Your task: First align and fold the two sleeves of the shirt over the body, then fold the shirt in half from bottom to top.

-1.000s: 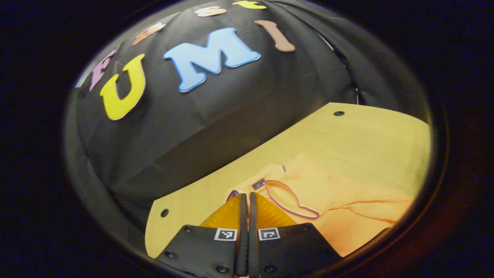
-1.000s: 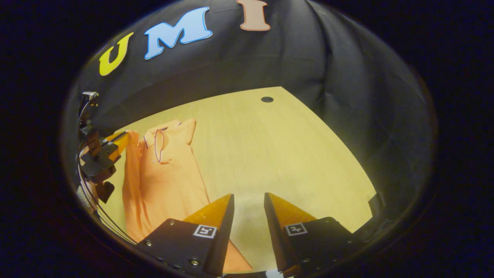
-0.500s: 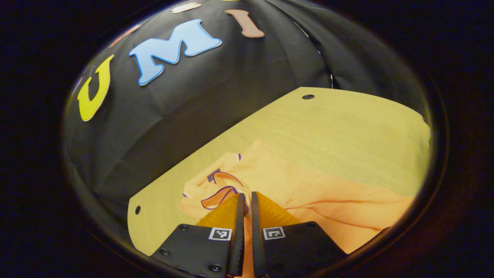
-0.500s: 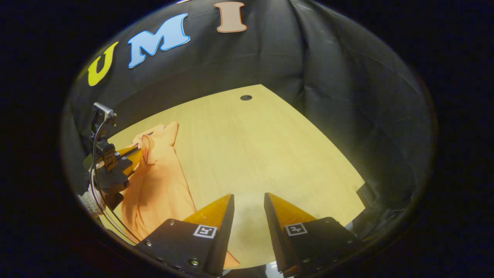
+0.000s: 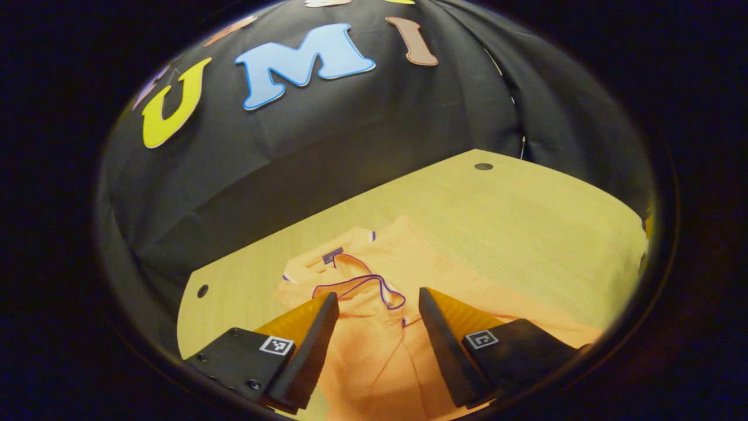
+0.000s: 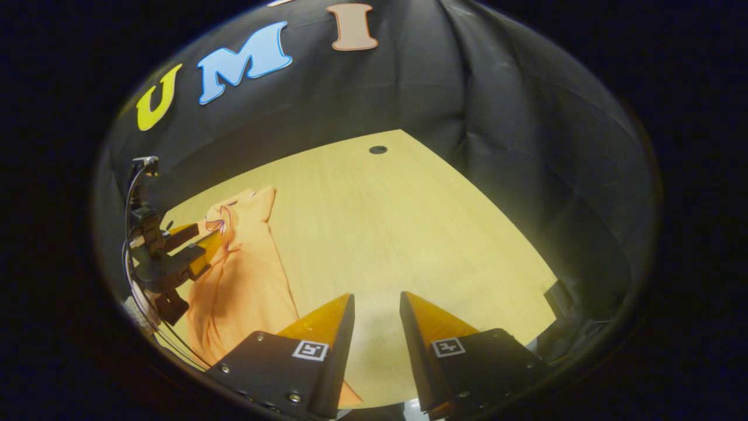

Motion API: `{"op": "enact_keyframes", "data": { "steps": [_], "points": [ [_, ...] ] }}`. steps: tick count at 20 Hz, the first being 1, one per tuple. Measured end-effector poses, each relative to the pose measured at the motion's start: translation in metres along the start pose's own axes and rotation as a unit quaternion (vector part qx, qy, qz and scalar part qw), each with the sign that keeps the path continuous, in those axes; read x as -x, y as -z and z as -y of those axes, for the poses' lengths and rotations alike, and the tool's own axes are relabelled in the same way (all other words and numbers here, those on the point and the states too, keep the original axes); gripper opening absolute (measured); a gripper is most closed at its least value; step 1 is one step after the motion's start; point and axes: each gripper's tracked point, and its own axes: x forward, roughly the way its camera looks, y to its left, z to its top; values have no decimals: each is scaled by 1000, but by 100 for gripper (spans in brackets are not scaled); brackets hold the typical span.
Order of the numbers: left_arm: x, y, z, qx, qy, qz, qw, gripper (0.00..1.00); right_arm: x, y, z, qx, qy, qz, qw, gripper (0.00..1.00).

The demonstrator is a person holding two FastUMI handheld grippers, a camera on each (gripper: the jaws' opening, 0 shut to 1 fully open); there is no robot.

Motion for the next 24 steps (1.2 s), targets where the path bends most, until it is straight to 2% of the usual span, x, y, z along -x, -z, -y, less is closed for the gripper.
{"op": "enact_keyframes", "data": {
  "steps": [2, 3, 4, 7, 10, 15, 16, 18, 20, 21, 22, 23, 24],
  "points": [
    [19, 4, -7, 17, -4, -2, 1000, 99, -3, -1, -6, 4, -8, 0, 1000, 50],
    [28, 7, -11, 23, -6, -6, 1000, 95, -4, 2, -8, 8, -13, -2, 1000, 49],
    [38, 11, -16, 27, -8, -10, 1000, 100, -5, 3, -11, 12, -18, -4, 1000, 49],
    [67, 33, -35, 36, -25, -26, 999, 98, -8, 11, -24, 36, -35, -12, 999, 50],
    [94, 64, -46, 45, -41, -49, 997, 100, -11, 20, -40, 61, -53, -23, 996, 50],
    [134, 117, -43, 72, -40, -92, 992, 100, -14, 36, -61, 94, -77, -45, 992, 50],
    [140, 126, -43, 76, -42, -100, 991, 97, -15, 40, -69, 97, -89, -53, 990, 50],
    [156, 146, -40, 85, -43, -118, 988, 97, -15, 48, -74, 114, -95, -65, 987, 61],
    [170, 162, -38, 91, -44, -132, 986, 100, -14, 60, -84, 126, -108, -81, 983, 64],
    [176, 170, -36, 92, -44, -139, 985, 100, -14, 66, -86, 133, -110, -88, 981, 70],
    [180, 177, -34, 93, -45, -146, 984, 97, -12, 73, -87, 140, -112, -96, 979, 66],
    [185, 185, -33, 94, -45, -151, 983, 100, -12, 81, -88, 147, -112, -105, 977, 71],
    [189, 191, -34, 94, -47, -155, 982, 98, -12, 88, -91, 151, -115, -114, 975, 71]
  ]
}}
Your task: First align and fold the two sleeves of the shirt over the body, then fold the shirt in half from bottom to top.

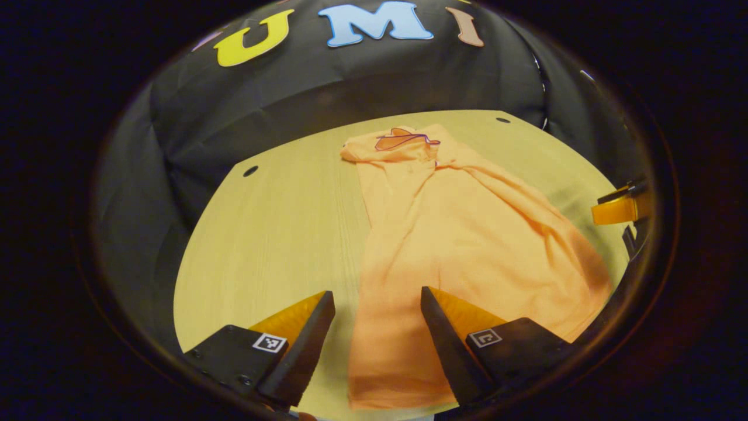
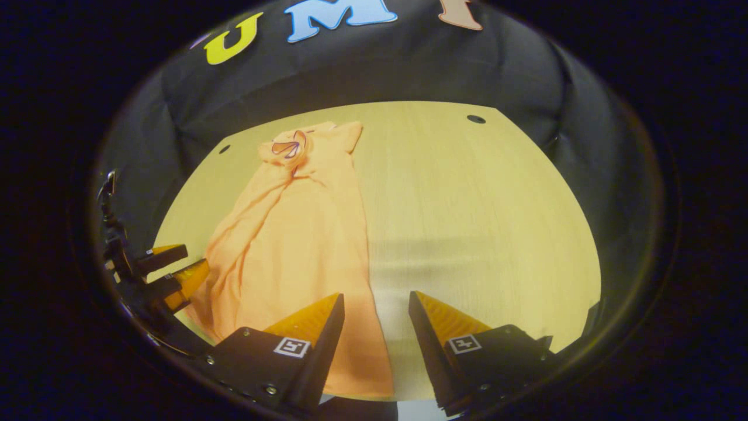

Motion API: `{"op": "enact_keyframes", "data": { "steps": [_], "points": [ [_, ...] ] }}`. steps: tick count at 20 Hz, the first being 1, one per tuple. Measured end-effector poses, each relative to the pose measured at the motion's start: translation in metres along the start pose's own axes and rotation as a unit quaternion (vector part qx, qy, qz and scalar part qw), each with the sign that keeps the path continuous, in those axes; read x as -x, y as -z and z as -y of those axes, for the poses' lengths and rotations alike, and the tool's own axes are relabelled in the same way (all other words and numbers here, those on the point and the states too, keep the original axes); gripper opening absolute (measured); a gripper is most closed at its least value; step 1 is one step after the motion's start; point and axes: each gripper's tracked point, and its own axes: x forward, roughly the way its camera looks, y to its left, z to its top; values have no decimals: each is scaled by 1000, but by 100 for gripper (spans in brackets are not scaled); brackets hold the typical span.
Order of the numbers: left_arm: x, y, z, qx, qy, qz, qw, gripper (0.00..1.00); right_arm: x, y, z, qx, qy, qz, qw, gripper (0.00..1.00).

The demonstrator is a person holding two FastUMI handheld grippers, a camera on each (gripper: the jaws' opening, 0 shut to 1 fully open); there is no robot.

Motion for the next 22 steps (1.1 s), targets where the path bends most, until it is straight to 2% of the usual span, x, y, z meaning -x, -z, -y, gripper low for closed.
{"op": "enact_keyframes", "data": {
  "steps": [4, 5, 6, 7, 8, 10, 11, 13, 15, 16, 17, 18, 19, 20, 21, 22],
  "points": [
    [4, 30, 1, -3, 1, -20, 1000, 100, -7, 27, -8, 16, 0, -35, 999, 74],
    [4, 36, 0, -7, -1, -23, 1000, 98, -9, 34, -11, 20, 0, -41, 999, 71],
    [5, 36, 0, -11, -1, -19, 1000, 100, -12, 38, -12, 24, 0, -47, 999, 71],
    [4, 35, 1, -15, -1, -16, 1000, 94, -13, 45, -14, 28, -1, -53, 998, 71],
    [4, 34, 2, -17, -2, -14, 1000, 98, -15, 49, -15, 33, -1, -59, 998, 71],
    [2, 34, 2, -18, -4, -9, 1000, 98, -16, 61, -16, 47, 4, -79, 996, 74],
    [2, 34, 4, -16, -3, -7, 1000, 100, -19, 56, -17, 54, 8, -64, 996, 74],
    [1, 34, 16, 2, 14, 2, 1000, 95, -20, 60, -17, 81, 17, -73, 994, 74],
    [0, 34, 17, 14, 11, 7, 1000, 72, -20, 61, -21, 88, 17, -76, 993, 74],
    [0, 32, 28, 25, 34, 12, 999, 72, -19, 60, -20, 86, 17, -76, 993, 72],
    [-1, 32, 30, 17, 39, 18, 999, 67, -19, 59, -20, 82, 17, -71, 994, 72],
    [-3, 33, 31, 2, 38, 14, 999, 39, -22, 58, -19, 76, 15, -68, 995, 65],
    [-3, 31, 40, 2, 45, 19, 999, 40, -23, 58, -19, 71, 15, -63, 995, 49],
    [-4, 30, 39, 2, 40, 13, 999, 21, -22, 56, -21, 62, 8, -62, 996, 39],
    [-4, 29, 36, 6, 38, 15, 999, 16, -23, 57, -24, 55, 1, -62, 997, 18],
    [-4, 28, 35, 18, 38, 5, 999, 9, -22, 56, -23, 55, -1, -63, 997, 10]
  ]
}}
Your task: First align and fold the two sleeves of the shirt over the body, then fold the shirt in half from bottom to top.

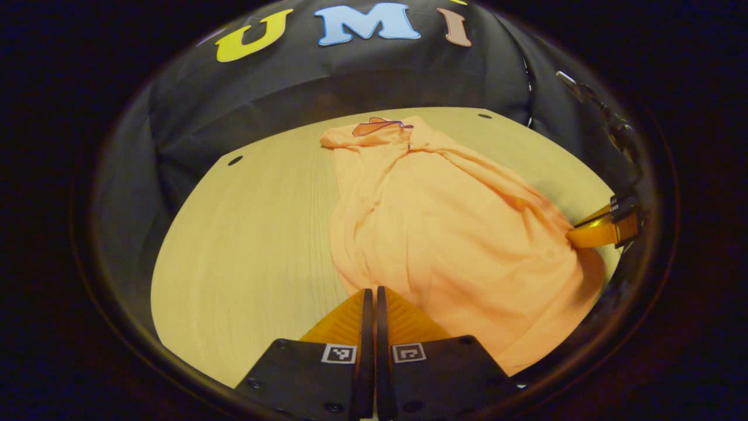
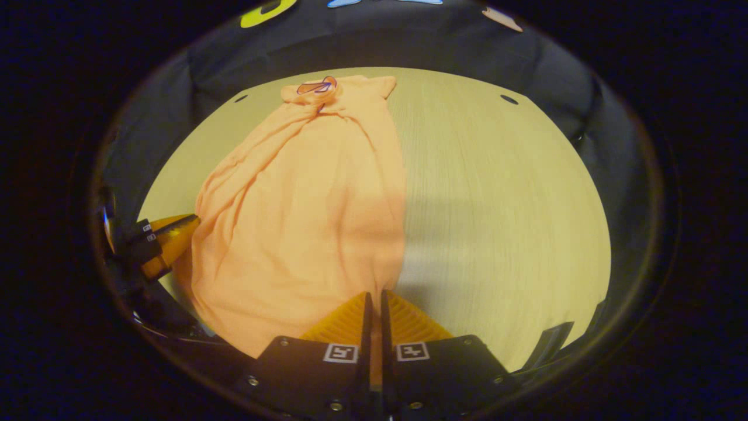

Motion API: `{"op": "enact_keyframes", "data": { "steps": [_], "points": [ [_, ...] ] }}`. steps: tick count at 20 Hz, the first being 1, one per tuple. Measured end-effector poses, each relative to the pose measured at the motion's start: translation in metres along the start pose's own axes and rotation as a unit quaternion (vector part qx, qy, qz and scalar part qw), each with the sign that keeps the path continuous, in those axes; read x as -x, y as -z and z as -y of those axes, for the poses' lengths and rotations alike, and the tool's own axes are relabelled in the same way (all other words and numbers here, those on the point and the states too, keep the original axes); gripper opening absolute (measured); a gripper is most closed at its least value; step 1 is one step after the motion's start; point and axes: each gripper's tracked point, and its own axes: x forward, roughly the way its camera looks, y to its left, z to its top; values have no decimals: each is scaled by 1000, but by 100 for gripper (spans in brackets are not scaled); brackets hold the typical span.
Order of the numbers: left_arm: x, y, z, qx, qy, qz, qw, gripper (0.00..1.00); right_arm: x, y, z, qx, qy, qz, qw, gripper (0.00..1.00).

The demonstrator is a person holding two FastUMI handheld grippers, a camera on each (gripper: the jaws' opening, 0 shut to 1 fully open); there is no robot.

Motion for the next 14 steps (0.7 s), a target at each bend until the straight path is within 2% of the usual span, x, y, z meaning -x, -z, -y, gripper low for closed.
{"op": "enact_keyframes", "data": {
  "steps": [1, 4, 5, 7, 11, 14],
  "points": [
    [0, 0, 0, 13, 0, -6, 1000, 8, 0, 1, -1, 0, 0, -3, 1000, 4],
    [-1, -3, -1, 17, 2, -12, 1000, 6, 8, -1, -1, 8, -1, -3, 1000, 5],
    [-1, -3, -1, 20, 4, -15, 1000, 6, 0, -1, -1, 10, -1, -4, 1000, 0],
    [-1, -8, -6, 28, 0, -14, 1000, 7, -1, -4, -4, 4, -9, -5, 1000, 0],
    [2, -33, -26, 47, -14, 4, 999, 7, 8, -29, -5, -8, -22, 20, 1000, 0],
    [0, -63, -40, 42, -21, 24, 999, 6, 16, -61, -4, -17, -29, 47, 998, 0]
  ]
}}
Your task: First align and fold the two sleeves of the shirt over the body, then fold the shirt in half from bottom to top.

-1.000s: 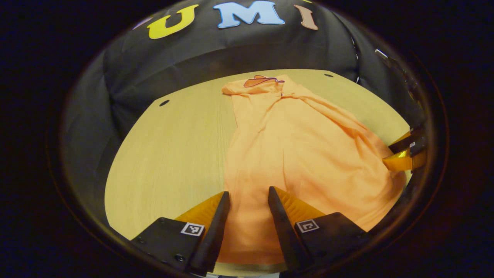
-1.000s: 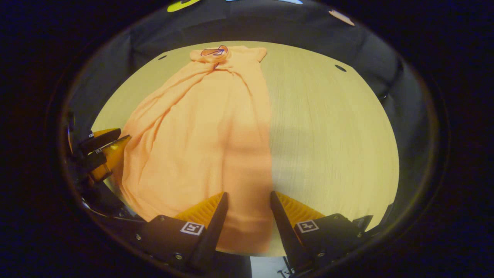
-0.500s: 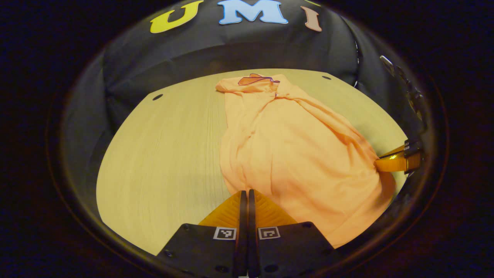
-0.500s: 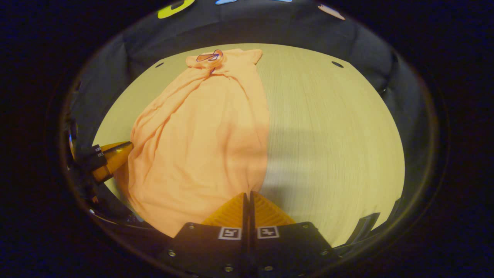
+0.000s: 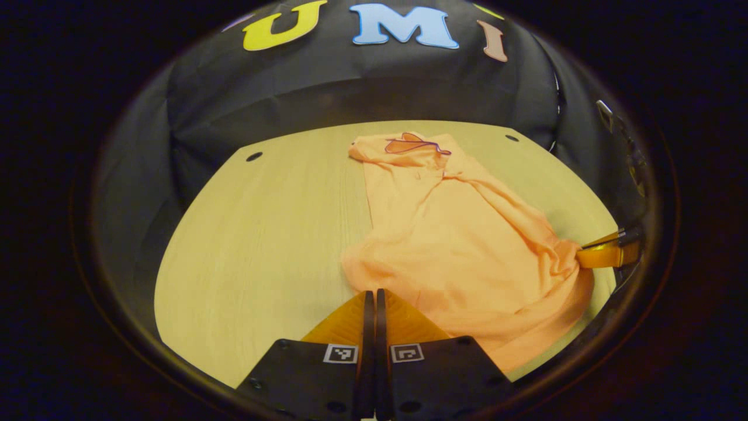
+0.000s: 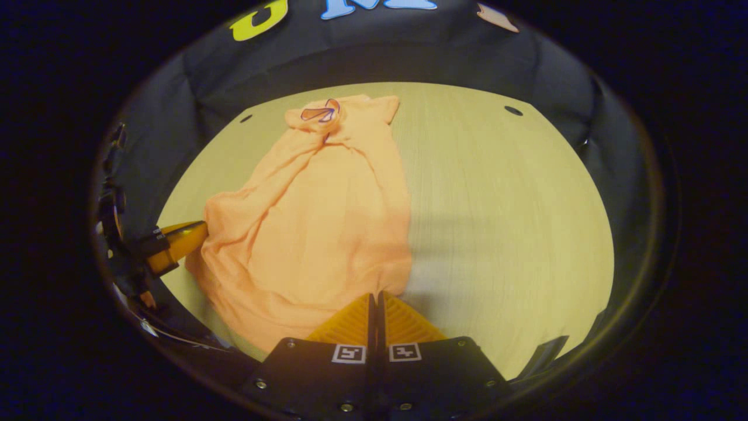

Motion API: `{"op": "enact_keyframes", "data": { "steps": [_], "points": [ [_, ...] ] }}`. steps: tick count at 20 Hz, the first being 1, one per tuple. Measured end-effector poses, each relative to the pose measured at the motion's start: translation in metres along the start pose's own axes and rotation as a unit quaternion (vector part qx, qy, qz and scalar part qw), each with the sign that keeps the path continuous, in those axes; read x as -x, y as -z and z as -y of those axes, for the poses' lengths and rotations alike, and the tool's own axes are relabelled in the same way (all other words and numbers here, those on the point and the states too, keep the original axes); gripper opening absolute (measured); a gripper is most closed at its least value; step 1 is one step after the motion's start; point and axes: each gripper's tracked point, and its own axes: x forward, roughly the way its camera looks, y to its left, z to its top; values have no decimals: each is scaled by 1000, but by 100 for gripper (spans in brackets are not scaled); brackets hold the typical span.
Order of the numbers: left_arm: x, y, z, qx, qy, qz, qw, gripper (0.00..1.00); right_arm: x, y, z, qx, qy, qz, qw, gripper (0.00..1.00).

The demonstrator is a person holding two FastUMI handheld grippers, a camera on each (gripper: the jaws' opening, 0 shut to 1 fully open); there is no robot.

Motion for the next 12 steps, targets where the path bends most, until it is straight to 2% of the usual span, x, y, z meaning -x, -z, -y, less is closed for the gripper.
{"op": "enact_keyframes", "data": {
  "steps": [12],
  "points": [
    [-36, -145, -32, 3, -9, 83, 996, 6, -10, -152, 14, -3, -14, 89, 996, 0]
  ]
}}
